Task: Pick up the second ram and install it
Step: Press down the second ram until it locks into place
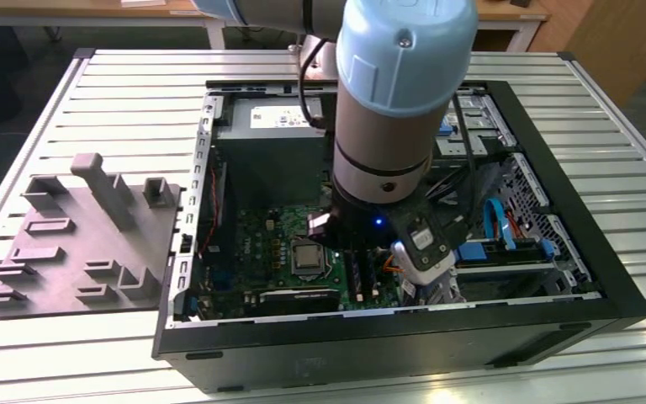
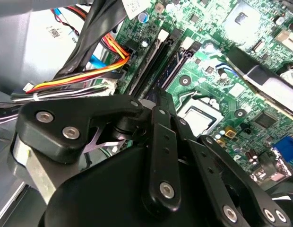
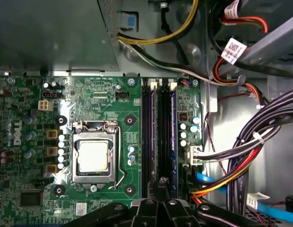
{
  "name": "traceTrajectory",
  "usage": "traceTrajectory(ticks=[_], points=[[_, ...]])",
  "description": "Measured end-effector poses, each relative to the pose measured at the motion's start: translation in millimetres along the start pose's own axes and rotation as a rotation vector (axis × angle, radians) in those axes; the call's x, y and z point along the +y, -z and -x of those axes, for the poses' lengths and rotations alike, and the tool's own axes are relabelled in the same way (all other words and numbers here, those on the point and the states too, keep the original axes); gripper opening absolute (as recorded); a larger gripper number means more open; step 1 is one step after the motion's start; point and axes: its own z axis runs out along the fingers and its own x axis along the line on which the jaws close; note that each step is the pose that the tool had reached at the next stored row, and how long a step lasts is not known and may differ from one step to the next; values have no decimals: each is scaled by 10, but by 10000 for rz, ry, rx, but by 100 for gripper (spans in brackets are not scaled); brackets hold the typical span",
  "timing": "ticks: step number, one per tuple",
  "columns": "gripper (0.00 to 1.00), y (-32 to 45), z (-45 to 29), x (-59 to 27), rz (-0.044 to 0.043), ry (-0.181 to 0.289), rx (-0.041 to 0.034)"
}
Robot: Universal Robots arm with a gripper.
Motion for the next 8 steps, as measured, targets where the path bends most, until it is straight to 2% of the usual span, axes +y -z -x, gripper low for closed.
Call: traceTrajectory(ticks=[8], points=[[10, -29, 0, -4, -1, 2, 1]])
